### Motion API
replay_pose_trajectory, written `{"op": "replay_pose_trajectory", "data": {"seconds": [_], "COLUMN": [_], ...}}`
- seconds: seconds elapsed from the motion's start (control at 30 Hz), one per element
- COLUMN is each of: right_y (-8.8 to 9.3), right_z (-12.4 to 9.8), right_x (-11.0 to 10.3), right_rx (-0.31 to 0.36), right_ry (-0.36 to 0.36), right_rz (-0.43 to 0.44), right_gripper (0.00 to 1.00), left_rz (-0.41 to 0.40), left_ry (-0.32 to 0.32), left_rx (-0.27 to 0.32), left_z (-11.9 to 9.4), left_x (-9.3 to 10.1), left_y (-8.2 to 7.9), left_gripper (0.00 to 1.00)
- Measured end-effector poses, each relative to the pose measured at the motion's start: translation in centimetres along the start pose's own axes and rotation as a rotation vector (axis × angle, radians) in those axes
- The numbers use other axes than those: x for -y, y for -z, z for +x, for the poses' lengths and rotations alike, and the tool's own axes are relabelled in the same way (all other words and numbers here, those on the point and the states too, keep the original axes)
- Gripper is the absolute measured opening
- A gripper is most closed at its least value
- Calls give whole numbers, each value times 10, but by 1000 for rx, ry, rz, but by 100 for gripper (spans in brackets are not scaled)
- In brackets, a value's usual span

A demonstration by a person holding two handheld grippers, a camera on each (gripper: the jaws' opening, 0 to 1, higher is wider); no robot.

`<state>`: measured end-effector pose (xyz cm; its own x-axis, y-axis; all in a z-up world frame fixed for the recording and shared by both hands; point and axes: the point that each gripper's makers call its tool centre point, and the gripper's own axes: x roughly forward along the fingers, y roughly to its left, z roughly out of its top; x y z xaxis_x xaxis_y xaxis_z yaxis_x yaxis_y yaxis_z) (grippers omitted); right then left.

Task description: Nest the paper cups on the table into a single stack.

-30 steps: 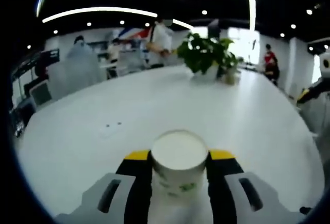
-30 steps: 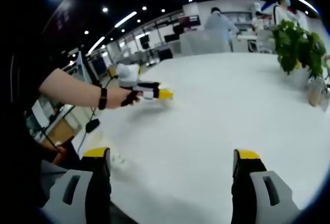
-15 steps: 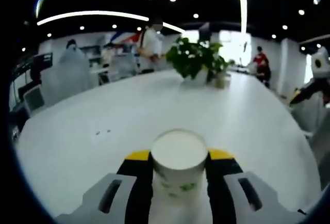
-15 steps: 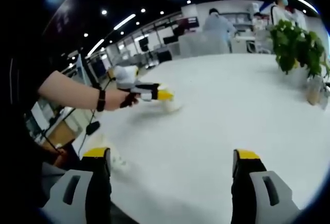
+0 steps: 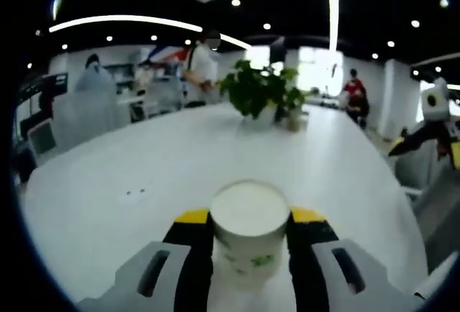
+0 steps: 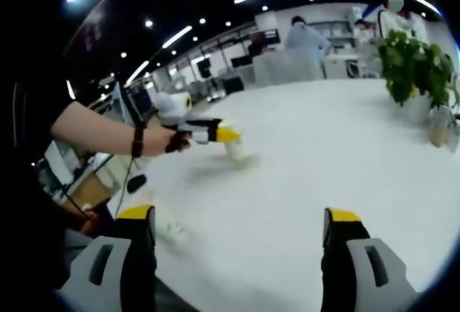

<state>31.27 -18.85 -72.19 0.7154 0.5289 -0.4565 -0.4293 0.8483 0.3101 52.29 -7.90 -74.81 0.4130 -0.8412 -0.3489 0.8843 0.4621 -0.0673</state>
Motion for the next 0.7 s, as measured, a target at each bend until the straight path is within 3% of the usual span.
{"op": "replay_pose_trajectory", "data": {"seconds": [0.7], "right_y": [-8], "right_z": [-17], "right_x": [-22], "right_rx": [45], "right_ry": [-71], "right_rz": [2], "right_gripper": [88], "left_rz": [17], "left_ry": [-35], "left_rx": [51], "left_z": [-42], "left_x": [29], "left_y": [-36], "left_gripper": [39]}}
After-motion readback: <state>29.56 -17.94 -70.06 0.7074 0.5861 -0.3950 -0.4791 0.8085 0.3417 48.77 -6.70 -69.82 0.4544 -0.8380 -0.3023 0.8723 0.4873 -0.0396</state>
